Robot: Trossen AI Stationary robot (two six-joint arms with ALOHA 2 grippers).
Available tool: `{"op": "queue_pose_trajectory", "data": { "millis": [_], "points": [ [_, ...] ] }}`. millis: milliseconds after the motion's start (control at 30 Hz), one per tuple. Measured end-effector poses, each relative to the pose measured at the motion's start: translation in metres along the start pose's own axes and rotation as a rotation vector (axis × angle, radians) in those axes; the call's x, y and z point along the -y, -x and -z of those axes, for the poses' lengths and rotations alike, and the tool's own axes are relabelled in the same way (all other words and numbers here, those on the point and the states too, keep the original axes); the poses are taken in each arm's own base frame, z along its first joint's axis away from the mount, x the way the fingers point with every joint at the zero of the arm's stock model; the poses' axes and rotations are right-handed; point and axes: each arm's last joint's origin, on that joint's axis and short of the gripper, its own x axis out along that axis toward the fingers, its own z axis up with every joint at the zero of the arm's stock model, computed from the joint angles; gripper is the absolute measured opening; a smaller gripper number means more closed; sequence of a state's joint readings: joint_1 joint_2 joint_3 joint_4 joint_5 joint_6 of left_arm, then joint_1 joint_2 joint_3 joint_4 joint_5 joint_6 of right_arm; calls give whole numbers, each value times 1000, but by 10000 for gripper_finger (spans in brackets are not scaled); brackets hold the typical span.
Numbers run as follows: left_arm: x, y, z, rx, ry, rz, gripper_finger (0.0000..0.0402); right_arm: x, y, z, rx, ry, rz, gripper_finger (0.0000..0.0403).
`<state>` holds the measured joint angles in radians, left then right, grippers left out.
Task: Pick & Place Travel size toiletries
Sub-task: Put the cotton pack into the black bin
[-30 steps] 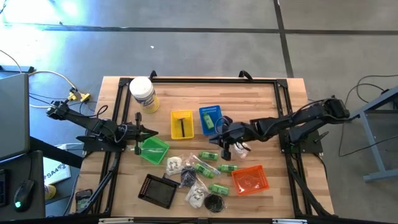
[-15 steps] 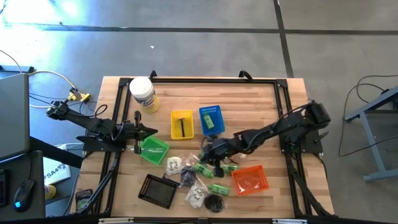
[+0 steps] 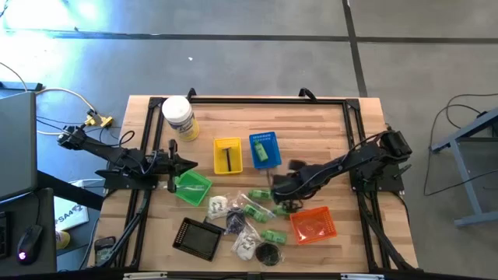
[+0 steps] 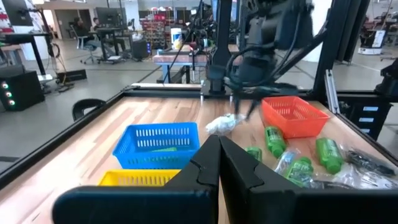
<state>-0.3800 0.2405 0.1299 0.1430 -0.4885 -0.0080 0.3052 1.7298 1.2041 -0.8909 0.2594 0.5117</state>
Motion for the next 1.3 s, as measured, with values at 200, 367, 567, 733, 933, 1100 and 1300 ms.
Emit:
{"op": "queue_pose_trajectory", "data": {
  "millis": [200,367,567,733,933,1100,1300],
  "points": [
    [0,0,3,-25,-25,0,0,-5,0,22,-102,-106,75,235],
    [0,0,5,-43,-52,0,0,-11,2,28,-116,-201,77,307],
    [0,0,4,-43,-53,0,0,-12,5,36,-157,-275,123,317],
    [0,0,5,-43,-74,0,0,-11,2,39,-178,-300,127,308],
    [0,0,6,-53,-82,-1,0,-4,-13,53,-242,-305,169,307],
    [0,0,6,-56,-82,-3,0,0,-22,61,-233,-306,211,307],
    [0,0,6,-56,-83,-3,0,0,-23,59,-202,-256,221,290]
  ]
}}
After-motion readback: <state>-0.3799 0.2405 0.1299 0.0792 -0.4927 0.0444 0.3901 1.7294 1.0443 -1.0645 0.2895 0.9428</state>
